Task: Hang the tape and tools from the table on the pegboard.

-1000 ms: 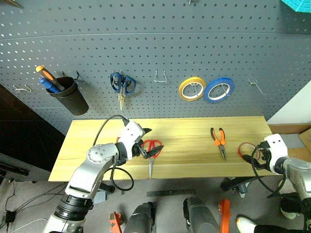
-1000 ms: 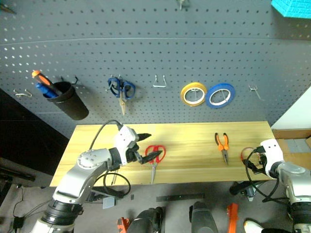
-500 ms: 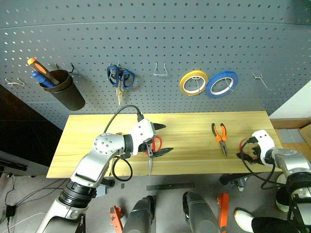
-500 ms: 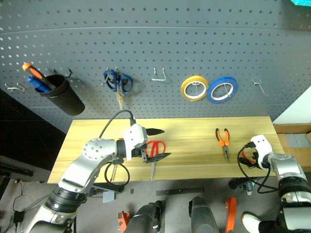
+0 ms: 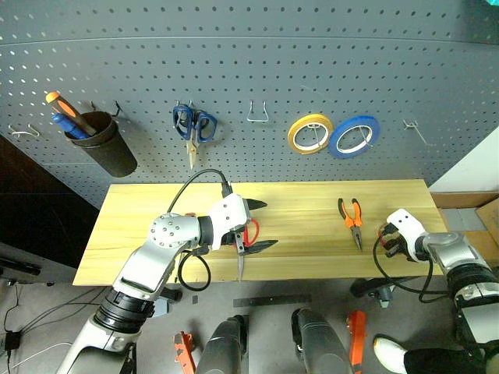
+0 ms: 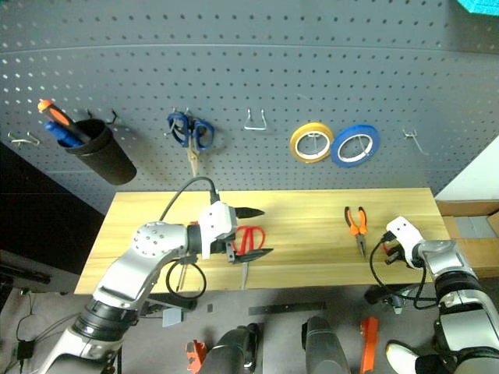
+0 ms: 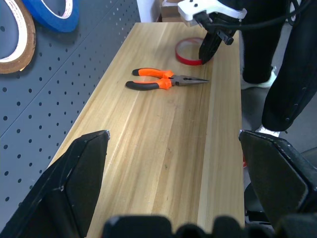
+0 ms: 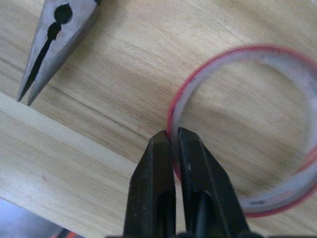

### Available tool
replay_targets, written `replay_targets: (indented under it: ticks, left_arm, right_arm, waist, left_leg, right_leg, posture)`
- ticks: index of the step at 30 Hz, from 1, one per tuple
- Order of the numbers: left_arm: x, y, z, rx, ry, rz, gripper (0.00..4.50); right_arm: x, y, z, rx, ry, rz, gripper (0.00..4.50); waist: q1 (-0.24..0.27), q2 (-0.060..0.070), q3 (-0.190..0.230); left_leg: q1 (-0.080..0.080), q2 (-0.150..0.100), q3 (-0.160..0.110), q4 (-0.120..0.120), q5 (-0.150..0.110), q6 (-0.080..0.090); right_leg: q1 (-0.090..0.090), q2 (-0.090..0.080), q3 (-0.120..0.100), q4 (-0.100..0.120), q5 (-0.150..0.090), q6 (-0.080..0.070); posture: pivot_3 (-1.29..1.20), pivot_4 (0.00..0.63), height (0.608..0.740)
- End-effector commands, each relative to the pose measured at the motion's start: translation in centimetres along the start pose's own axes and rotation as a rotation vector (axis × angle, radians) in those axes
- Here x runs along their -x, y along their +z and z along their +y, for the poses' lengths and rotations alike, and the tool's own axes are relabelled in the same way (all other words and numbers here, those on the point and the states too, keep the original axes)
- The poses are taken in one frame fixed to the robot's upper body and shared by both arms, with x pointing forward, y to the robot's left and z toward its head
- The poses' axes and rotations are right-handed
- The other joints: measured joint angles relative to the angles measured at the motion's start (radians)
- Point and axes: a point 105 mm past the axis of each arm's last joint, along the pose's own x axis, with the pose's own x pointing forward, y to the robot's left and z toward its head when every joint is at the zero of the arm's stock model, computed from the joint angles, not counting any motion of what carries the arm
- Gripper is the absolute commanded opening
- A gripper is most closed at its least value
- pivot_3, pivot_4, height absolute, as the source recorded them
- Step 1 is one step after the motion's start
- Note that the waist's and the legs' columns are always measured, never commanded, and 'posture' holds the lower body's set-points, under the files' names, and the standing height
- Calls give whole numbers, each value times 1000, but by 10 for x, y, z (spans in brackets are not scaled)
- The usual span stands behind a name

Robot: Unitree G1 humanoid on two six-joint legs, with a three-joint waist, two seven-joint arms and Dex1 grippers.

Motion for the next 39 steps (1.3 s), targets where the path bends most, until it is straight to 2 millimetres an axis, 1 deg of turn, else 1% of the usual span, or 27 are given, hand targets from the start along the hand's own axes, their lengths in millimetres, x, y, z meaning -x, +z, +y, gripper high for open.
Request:
replay_targets:
  ticks: [1,2,6,8,10,12,13,15,17,18,20,22,26,29,31,36,37,39]
  left_arm:
    - [-2,11,4,-41,6,-41,4500]
    - [-2,12,5,-42,7,-44,4500]
    - [-6,21,9,-36,12,-83,4500]
    - [-8,28,13,-36,22,-107,4500]
    - [-10,34,18,-41,36,-130,4500]
    - [-12,41,21,-33,44,-160,4500]
    - [-13,43,22,-28,45,-172,4500]
    - [-15,45,23,-28,45,-178,4500]
    - [-18,47,23,-38,36,-185,4500]
    - [-19,48,22,-41,32,-188,4500]
    - [-21,50,22,-46,21,-194,4500]
    - [-24,53,21,-49,15,-204,4500]
    - [-32,61,24,-51,22,-233,4500]
    - [-35,64,25,-45,36,-248,4500]
    - [-38,66,25,-39,39,-256,4500]
    - [-40,69,25,-26,52,-269,4500]
    - [-40,68,25,-22,56,-269,4500]
    - [-39,66,27,-16,69,-261,4500]
  right_arm:
    - [3,-4,9,101,-29,-11,51]
    - [7,3,10,94,-35,-46,51]
    - [45,25,11,123,-110,-175,51]
    - [70,37,8,150,-191,-238,51]
    - [97,53,5,177,-294,-318,51]
    - [125,70,-2,209,-444,-399,51]
    - [137,78,-2,206,-492,-435,51]
    - [151,91,0,179,-550,-502,51]
    - [164,113,-2,157,-606,-593,51]
    - [168,121,-3,151,-622,-620,51]
    - [170,132,-8,129,-635,-656,51]
    - [167,138,-17,87,-628,-675,51]
    - [153,150,-38,14,-595,-719,51]
    - [144,159,-50,-49,-565,-762,51]
    - [136,165,-55,-90,-533,-790,51]
    - [125,171,-54,-162,-464,-846,51]
    - [123,171,-53,-170,-457,-853,440]
    - [119,168,-46,-161,-435,-847,925]
  waist:
    - [2,0,0]
    - [3,0,0]
    - [6,4,0]
    - [7,7,0]
    - [5,7,-1]
    - [4,8,-1]
    - [3,8,-1]
    - [-2,8,-1]
    - [-10,8,-2]
    - [-15,8,-2]
    - [-19,8,-2]
    - [-20,8,-2]
    - [-20,8,-2]
    - [-20,8,-2]
    - [-23,8,-3]
    - [-32,8,-3]
    - [-33,8,-3]
    - [-34,8,-3]
  left_leg:
    - [0,0,-1,0,0,0]
    - [0,0,-1,0,0,0]
    - [-1,0,-2,-1,0,0]
    - [-2,-1,-2,-1,0,0]
    - [-1,-1,-1,0,0,0]
    - [-1,0,0,0,0,0]
    - [-1,0,0,0,0,0]
    - [0,1,1,0,0,0]
    - [0,1,2,0,0,0]
    - [0,1,2,1,0,0]
    - [1,0,6,1,0,0]
    - [1,0,9,1,0,1]
    - [1,0,13,1,1,2]
    - [1,0,16,1,1,2]
    - [1,0,17,1,1,2]
    - [1,1,18,1,1,2]
    - [1,1,18,1,1,2]
    - [1,1,19,1,1,2]
  right_leg:
    - [0,0,0,0,0,0]
    - [0,0,0,0,0,0]
    - [-2,0,1,1,0,0]
    - [-3,-1,2,0,-1,1]
    - [-3,-1,3,0,-1,4]
    - [-3,0,4,1,-1,5]
    - [-3,0,4,1,0,6]
    - [-3,1,5,1,0,6]
    - [-3,2,6,1,0,7]
    - [-3,2,7,1,1,7]
    - [-3,2,12,1,2,8]
    - [-4,2,15,0,3,9]
    - [-4,2,18,0,6,6]
    - [-5,3,20,0,8,5]
    - [-6,4,20,1,8,4]
    - [-6,5,21,1,10,4]
    - [-6,5,21,1,10,4]
    - [-6,5,22,1,10,4]
  posture:
    - [-230,230,740]
    - [-233,228,740]
    - [-244,229,740]
    - [-256,219,740]
    - [-273,212,740]
    - [-289,209,740]
    - [-289,209,740]
    - [-299,208,740]
    - [-300,207,740]
    - [-299,205,740]
    - [-296,200,740]
    - [-290,197,740]
    - [-270,184,740]
    - [-262,180,740]
    - [-259,180,740]
    - [-250,178,740]
    - [-247,179,740]
    - [-244,180,740]
